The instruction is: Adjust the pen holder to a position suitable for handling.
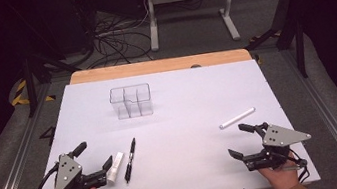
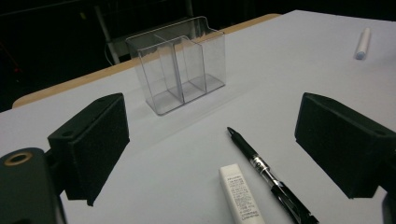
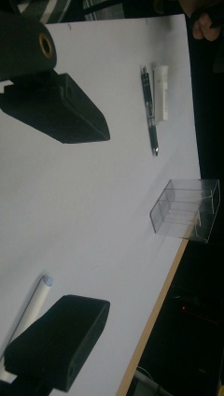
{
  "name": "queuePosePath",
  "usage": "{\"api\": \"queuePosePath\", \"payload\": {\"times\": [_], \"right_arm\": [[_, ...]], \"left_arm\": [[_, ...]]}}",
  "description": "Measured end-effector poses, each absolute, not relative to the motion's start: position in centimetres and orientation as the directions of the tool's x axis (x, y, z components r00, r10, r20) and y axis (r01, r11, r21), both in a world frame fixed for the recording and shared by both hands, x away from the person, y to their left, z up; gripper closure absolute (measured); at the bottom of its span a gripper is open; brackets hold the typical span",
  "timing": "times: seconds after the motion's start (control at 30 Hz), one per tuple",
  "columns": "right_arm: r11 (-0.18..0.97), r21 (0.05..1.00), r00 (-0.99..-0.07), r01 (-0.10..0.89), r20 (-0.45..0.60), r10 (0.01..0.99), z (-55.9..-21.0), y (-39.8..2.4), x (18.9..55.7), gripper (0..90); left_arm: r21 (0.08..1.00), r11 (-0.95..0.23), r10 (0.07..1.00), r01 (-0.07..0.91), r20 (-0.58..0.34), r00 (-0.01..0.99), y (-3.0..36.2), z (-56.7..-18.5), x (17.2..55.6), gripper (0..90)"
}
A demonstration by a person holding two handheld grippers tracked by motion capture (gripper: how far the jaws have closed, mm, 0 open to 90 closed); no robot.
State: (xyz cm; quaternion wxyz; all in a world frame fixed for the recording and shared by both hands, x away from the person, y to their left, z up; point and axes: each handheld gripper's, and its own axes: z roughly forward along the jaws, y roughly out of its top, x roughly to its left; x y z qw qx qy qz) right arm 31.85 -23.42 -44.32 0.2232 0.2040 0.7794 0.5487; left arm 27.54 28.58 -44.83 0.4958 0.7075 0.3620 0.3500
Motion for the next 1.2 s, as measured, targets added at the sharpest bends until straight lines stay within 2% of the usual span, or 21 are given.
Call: {"api": "queuePosePath", "payload": {"times": [0.6,1.2], "right_arm": [[0.320,0.944,-0.844,0.076,-0.110,0.524,-42.8,-22.0,33.3,16.4],[0.356,0.933,-0.868,0.046,-0.138,0.476,-41.1,-19.4,34.7,18.7]], "left_arm": [[0.957,-0.239,0.859,0.167,0.128,0.497,28.8,-44.8,27.5,11.4],[0.954,-0.246,0.855,0.171,0.130,0.503,28.7,-44.9,27.5,12.6]]}}
